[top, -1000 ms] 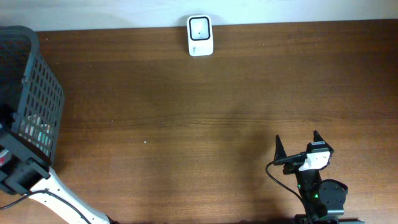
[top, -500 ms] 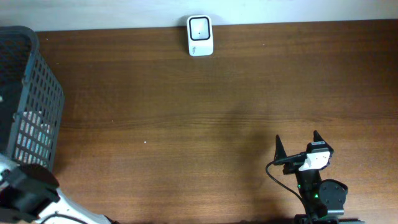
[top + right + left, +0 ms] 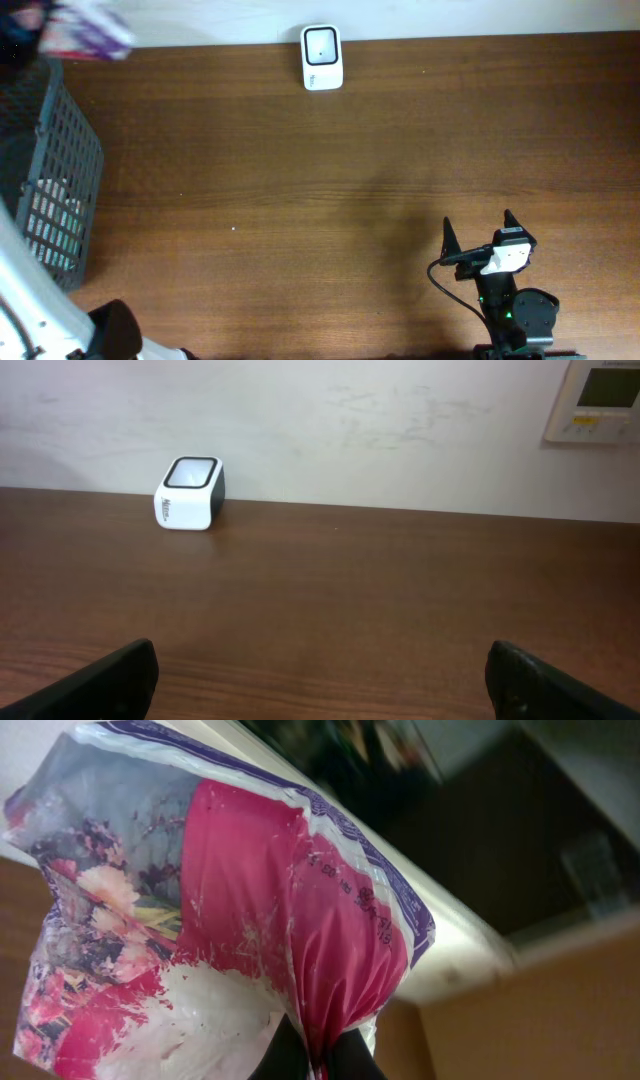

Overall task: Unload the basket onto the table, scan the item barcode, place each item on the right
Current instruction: 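Grasp the red-purple tissue pack in the basket with the left gripper, then carry the tissue pack to table center and release it, then reach the left gripper into the basket and grasp the cream tube, then place the cream tube left of the tissue pack and release, then reach the left gripper back into the basket for a green packet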

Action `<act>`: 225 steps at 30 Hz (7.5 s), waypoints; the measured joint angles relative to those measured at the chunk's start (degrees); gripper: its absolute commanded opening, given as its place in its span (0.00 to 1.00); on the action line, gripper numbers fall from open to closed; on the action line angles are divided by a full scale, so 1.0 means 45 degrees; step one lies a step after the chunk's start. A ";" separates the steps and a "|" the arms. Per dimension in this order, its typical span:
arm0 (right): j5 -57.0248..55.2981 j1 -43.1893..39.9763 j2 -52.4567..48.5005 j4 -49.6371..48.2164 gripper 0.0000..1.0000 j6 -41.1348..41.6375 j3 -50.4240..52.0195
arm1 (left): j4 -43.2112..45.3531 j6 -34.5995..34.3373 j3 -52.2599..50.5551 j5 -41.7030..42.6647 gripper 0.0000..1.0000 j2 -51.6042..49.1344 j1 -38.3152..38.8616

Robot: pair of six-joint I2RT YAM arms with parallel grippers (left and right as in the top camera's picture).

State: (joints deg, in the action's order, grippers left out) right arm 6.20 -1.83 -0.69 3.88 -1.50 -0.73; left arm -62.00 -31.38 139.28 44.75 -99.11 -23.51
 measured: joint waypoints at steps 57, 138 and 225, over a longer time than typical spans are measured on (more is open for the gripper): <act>0.0000 0.0000 0.0000 0.0000 0.99 -0.0005 0.0000 | -0.6261 0.8340 0.5552 -0.9248 0.99 -0.3764 1.1307; -0.0039 0.0000 0.0000 0.0000 0.99 -0.0005 0.0000 | 0.5498 0.1477 -1.1147 -0.1948 0.00 0.2812 0.4877; -0.0039 0.0000 0.0000 0.0000 0.99 0.0005 0.0000 | -0.4760 1.0452 -0.5999 -0.5804 0.00 -0.7665 -0.6615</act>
State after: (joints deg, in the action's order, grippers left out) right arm 6.02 -1.83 -0.69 3.88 -1.48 -0.73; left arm -83.42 15.66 112.29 18.63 -133.60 -53.28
